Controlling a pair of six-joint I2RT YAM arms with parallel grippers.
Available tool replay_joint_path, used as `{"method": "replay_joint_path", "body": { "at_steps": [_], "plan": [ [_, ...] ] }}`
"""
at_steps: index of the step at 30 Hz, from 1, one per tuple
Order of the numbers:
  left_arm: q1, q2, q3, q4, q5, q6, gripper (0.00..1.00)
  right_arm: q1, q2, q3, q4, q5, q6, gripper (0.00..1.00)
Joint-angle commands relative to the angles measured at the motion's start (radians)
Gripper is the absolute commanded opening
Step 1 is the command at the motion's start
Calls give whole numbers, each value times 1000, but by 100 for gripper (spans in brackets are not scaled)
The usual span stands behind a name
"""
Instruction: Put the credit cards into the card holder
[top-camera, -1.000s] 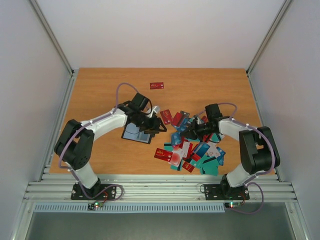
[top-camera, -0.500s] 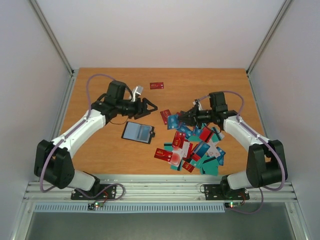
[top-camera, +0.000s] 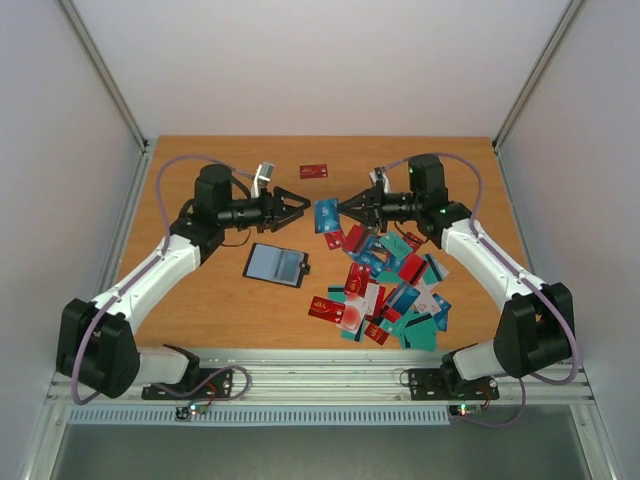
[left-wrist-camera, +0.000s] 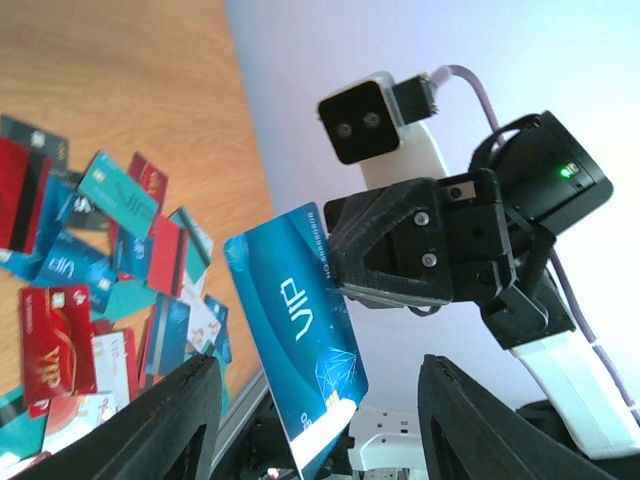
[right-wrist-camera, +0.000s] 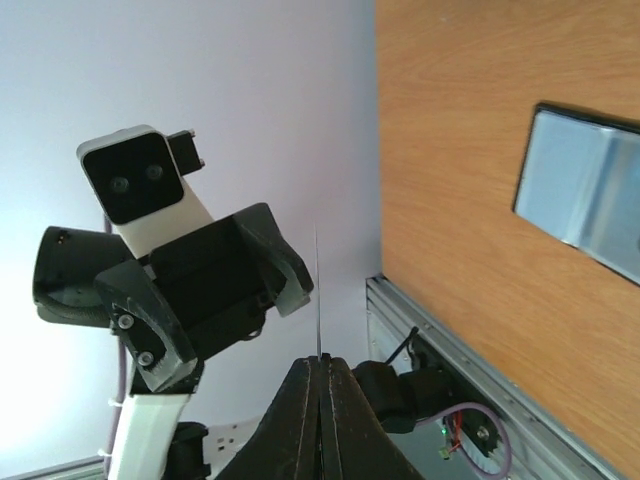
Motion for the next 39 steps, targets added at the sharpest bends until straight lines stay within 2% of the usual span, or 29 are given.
{"method": "replay_joint_path", "body": {
  "at_steps": [1, 6, 19, 23, 28, 29, 32, 35, 39],
  "plan": [
    [8, -56, -28, 227, 46, -91, 54, 35, 2, 70, 42, 8, 43, 1],
    [14, -81, -43, 298, 33, -149, 47, 53, 18, 110, 88, 8, 81, 1],
    [16, -133, -20, 87, -22, -23, 44, 64, 15, 143, 157, 4, 145, 1],
    [16, -110, -35, 171, 13, -55, 38, 74, 21, 153, 192, -1, 159, 1],
    [16, -108, -48, 262, 18, -100, 37, 95, 27, 164, 203, -3, 165, 1],
    [16, -99, -48, 285, 27, -113, 35, 99, 29, 165, 205, -3, 164, 1],
    [16, -91, -60, 366, 37, -162, 21, 108, 31, 166, 210, -1, 165, 1],
    [16, -91, -68, 390, 36, -179, 2, 113, 33, 170, 217, -4, 170, 1],
    [16, -97, -79, 415, 37, -198, 0, 115, 40, 187, 216, -42, 153, 2]
  ]
}}
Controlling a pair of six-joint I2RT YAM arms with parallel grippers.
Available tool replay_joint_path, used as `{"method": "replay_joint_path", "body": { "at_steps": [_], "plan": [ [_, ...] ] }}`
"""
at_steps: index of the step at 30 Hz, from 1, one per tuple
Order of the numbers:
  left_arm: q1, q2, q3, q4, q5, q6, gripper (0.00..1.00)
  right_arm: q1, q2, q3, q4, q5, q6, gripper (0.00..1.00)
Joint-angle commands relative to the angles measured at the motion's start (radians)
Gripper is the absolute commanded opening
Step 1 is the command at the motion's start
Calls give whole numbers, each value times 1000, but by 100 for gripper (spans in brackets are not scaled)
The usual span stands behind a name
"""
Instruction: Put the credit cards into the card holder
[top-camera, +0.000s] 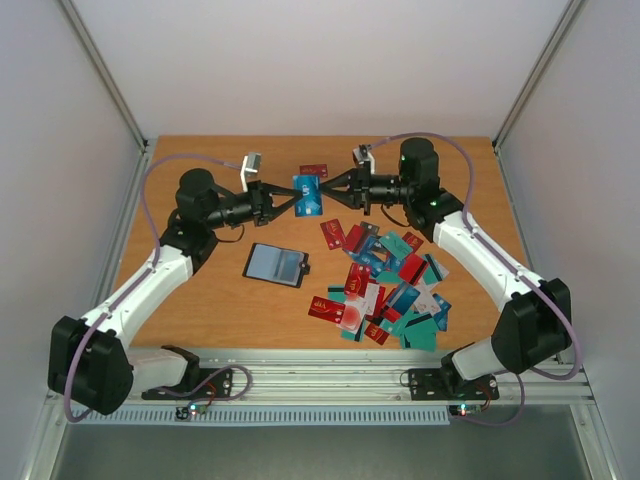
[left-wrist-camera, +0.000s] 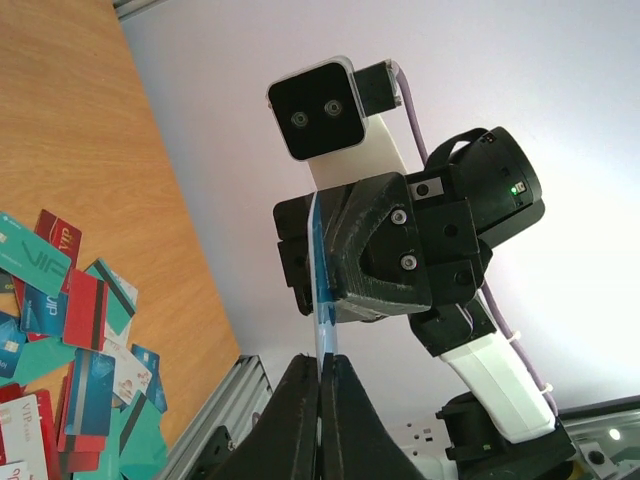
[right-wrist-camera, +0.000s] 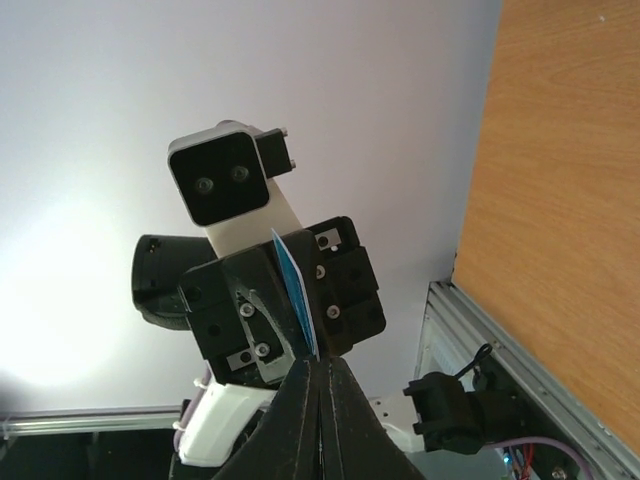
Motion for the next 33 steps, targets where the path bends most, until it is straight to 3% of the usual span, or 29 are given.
{"method": "replay_joint_path", "body": {
  "at_steps": [1, 4, 7, 15, 22, 29, 31, 33],
  "plan": [
    [3, -5, -14, 123, 19, -23, 0, 13, 10, 57, -3, -59, -24, 9],
    [3, -10, -12, 121, 27, -25, 0, 13, -1, 85, -119, -79, -112, 36],
    [3, -17, -9, 118, 30, -26, 0, 13, -8, 75, -115, -113, -120, 43],
    [3, -16, -5, 103, 30, -25, 0, 14, -11, 73, -107, -167, -130, 21],
    [3, -9, -6, 88, 35, -20, 0, 15, -6, 83, -106, -203, -133, 18],
    [3, 1, -4, 73, 45, -18, 2, 32, 2, 94, -166, -192, -179, 4],
    [3, 2, -2, 44, 48, -7, 9, 38, 5, 92, -177, -182, -189, 1],
    [3, -5, 14, -58, 38, 29, 30, 40, 2, 88, -200, -165, -201, 1]
  ]
}}
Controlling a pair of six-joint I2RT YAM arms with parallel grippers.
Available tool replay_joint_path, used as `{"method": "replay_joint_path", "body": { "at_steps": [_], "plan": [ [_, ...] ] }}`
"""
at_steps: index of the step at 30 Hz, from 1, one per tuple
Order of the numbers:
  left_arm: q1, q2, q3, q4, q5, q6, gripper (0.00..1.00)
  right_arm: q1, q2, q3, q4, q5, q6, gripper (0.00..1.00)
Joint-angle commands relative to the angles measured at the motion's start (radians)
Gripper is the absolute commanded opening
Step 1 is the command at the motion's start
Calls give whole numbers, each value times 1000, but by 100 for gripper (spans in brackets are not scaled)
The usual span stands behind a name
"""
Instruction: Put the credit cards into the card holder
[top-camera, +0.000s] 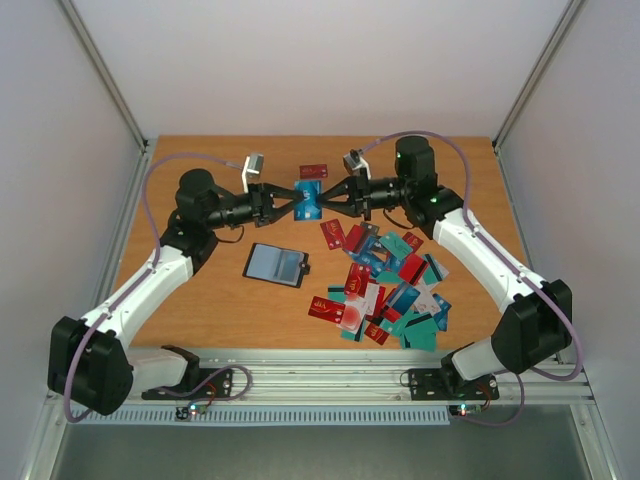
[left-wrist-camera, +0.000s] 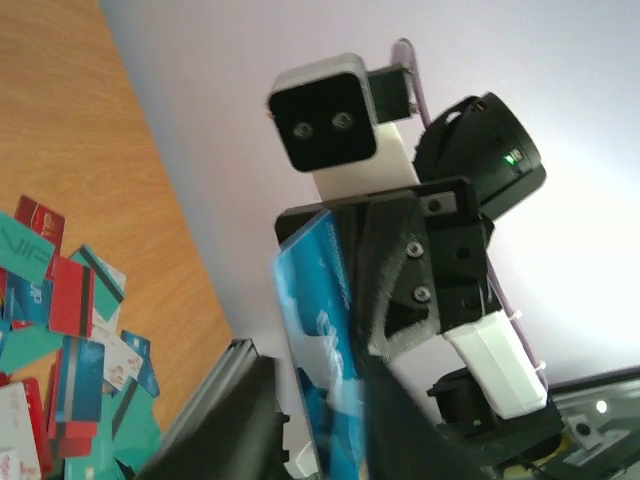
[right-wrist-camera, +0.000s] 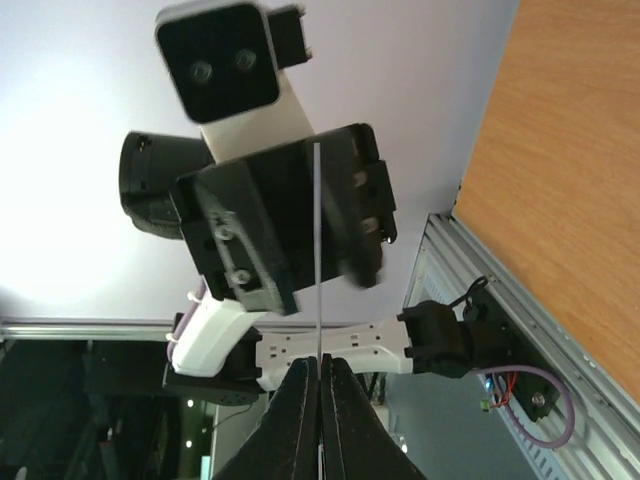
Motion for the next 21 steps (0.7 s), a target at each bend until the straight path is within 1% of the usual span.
{"method": "replay_joint_path", "body": {
  "at_steps": [1, 2, 3, 4, 5, 6, 8, 9, 11, 14, 17, 21],
  "plan": [
    [3, -10, 40, -211, -27, 89, 42, 28, -6, 27, -71, -2, -56, 1],
    [3, -20, 69, -360, -59, 187, 53, 28, -7, 32, -118, 17, -94, 1],
    [3, -23, 107, -531, -106, 288, 58, 28, -8, 40, -179, 41, -133, 1],
    [3, -24, 144, -697, -163, 374, 60, 28, -8, 49, -249, 71, -179, 1],
    [3, -22, 174, -837, -236, 508, 60, 28, -7, 56, -317, 101, -217, 1],
    [3, -17, 195, -962, -299, 575, 60, 28, -5, 61, -383, 131, -253, 1],
    [3, -7, 209, -1137, -391, 708, 57, 28, 0, 64, -485, 192, -306, 1],
    [3, -5, 199, -1189, -410, 771, 55, 28, 4, 64, -526, 222, -325, 1],
    [3, -3, 151, -1261, -430, 828, 52, 28, 12, 66, -602, 276, -354, 1],
    [-6, 11, 70, -1311, -415, 867, 50, 27, 26, 60, -640, 325, -366, 1],
    [-37, 33, 5, -1288, -430, 865, 50, 27, 38, 63, -654, 352, -366, 1],
    [-101, 107, -26, -1225, -451, 854, 49, 27, 54, 75, -680, 379, -367, 1]
  ]
}}
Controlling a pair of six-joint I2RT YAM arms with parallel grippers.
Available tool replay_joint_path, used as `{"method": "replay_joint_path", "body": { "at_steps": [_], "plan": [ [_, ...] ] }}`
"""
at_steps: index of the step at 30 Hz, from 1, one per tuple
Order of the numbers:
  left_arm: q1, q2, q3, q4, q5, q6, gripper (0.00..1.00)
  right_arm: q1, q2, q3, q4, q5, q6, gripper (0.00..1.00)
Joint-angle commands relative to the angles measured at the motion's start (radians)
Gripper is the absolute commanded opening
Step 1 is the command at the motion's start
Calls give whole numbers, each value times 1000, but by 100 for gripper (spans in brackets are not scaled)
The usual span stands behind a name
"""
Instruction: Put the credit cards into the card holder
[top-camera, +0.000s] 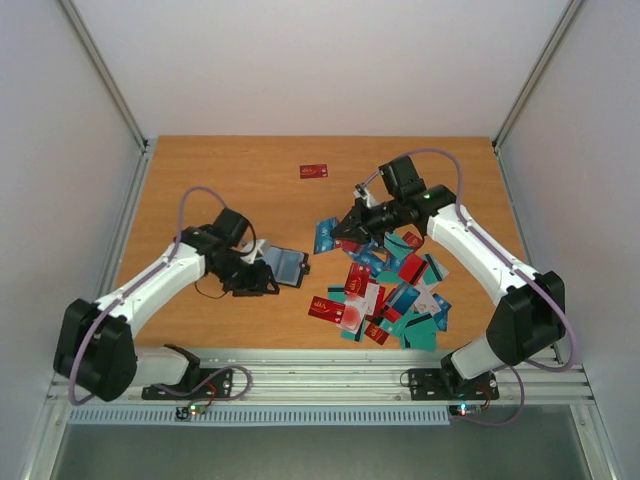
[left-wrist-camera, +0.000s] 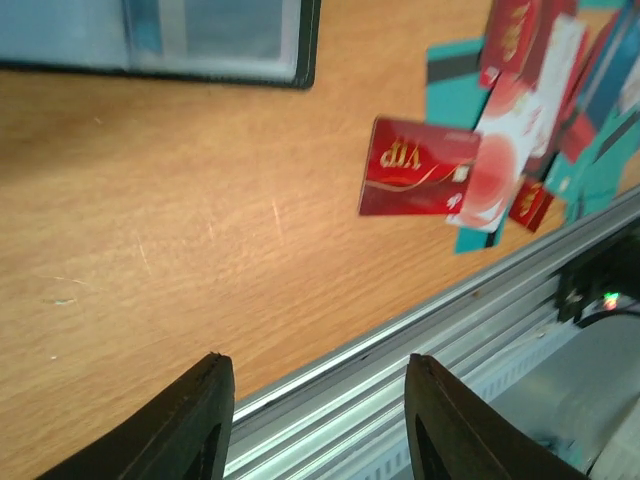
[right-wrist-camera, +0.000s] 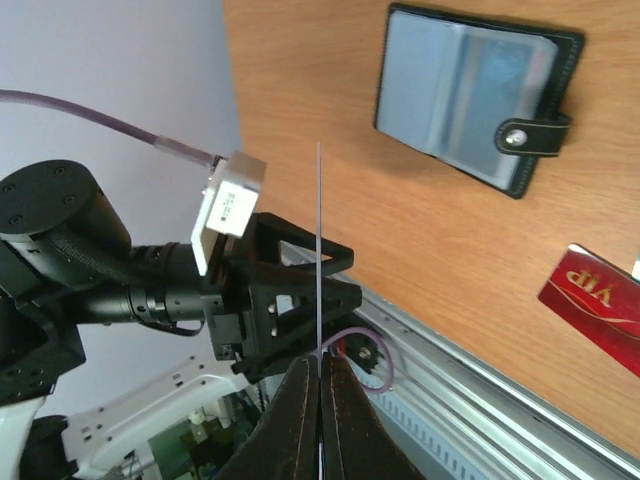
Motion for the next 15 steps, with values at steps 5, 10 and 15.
{"method": "replay_joint_path", "body": {
  "at_steps": [5, 10, 15],
  "plan": [
    [-113, 199, -8, 115, -29, 22, 47, 4, 8, 40, -97, 79, -44, 1],
    [-122, 301, 12, 215, -3, -13, 44, 2, -13, 28, -122, 100, -54, 1],
    [-122, 378, 40, 295, 5, -42, 39, 2, -32, 5, -122, 109, -51, 1]
  ]
}}
